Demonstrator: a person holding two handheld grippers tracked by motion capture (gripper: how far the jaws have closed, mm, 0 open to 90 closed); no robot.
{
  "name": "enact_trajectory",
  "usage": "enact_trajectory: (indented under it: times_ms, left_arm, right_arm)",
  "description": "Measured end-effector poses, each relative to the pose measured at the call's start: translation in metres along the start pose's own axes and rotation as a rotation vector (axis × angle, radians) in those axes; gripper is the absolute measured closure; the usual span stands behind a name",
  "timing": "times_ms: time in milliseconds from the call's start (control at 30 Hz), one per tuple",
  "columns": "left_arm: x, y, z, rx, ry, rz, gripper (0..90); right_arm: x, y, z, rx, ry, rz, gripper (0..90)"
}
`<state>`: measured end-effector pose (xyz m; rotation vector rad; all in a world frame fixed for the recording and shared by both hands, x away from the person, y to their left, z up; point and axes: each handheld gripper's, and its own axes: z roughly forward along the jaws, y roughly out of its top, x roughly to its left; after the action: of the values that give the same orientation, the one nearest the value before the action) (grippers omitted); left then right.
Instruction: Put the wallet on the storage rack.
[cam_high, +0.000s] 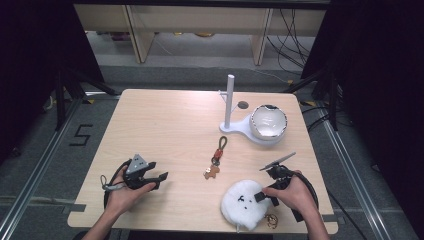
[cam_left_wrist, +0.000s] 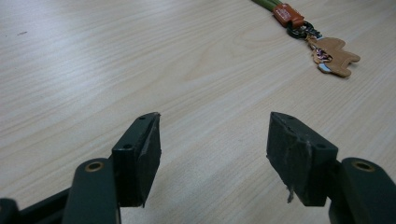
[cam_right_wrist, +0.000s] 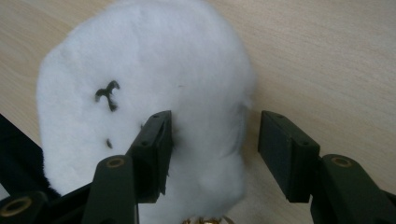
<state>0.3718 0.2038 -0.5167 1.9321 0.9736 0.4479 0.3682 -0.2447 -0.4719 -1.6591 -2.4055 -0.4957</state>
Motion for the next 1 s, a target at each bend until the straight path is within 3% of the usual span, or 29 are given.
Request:
enact_trajectory:
  times_ms: [67, 100, 133, 167, 333, 433, 600, 767, 867, 1000]
  left_arm:
    - [-0.001, -0.001, 0.001, 0.001, -0.003, -0.011, 34.6]
    - [0.0, -0.001, 0.001, 0.005, -0.003, 0.002, 34.6]
    - [0.0, -0.001, 0.001, 0.005, -0.003, 0.002, 34.6]
    - [0.0, -0.001, 0.001, 0.003, -0.002, -0.004, 34.6]
    - [0.0, 0.0, 0.002, 0.007, 0.002, -0.003, 34.6]
    - [0.0, 0.0, 0.002, 0.005, 0.0, 0.002, 34.7]
    - [0.0, -0.001, 0.002, 0.005, 0.004, -0.005, 34.8]
    - [-0.001, -0.001, 0.001, 0.002, 0.01, -0.003, 34.9]
    - [0.0, -0.001, 0.001, 0.002, 0.009, -0.005, 35.0]
    - [-0.001, -0.001, 0.001, -0.012, 0.011, -0.01, 35.1]
  right_arm:
    - [0.0, 0.001, 0.003, 0.008, 0.005, -0.012, 47.9]
    - [-0.003, 0.002, 0.005, 0.0, 0.01, -0.063, 49.6]
    - [-0.003, 0.003, 0.006, 0.007, 0.008, -0.074, 51.7]
    - [0.0, 0.002, 0.005, 0.014, 0.008, -0.018, 54.0]
    - [-0.001, 0.002, 0.008, 0.012, 0.012, -0.042, 63.8]
    - [0.0, 0.002, 0.006, 0.019, 0.018, -0.029, 71.6]
    - [0.002, 0.001, 0.005, 0.017, 0.013, -0.034, 76.8]
    - [0.003, -0.004, 0.001, -0.07, 0.011, -0.074, 79.4]
    - [0.006, -0.007, -0.006, -0.114, 0.005, -0.056, 79.7]
    - [0.007, -0.01, -0.016, -0.17, -0.004, -0.074, 79.9]
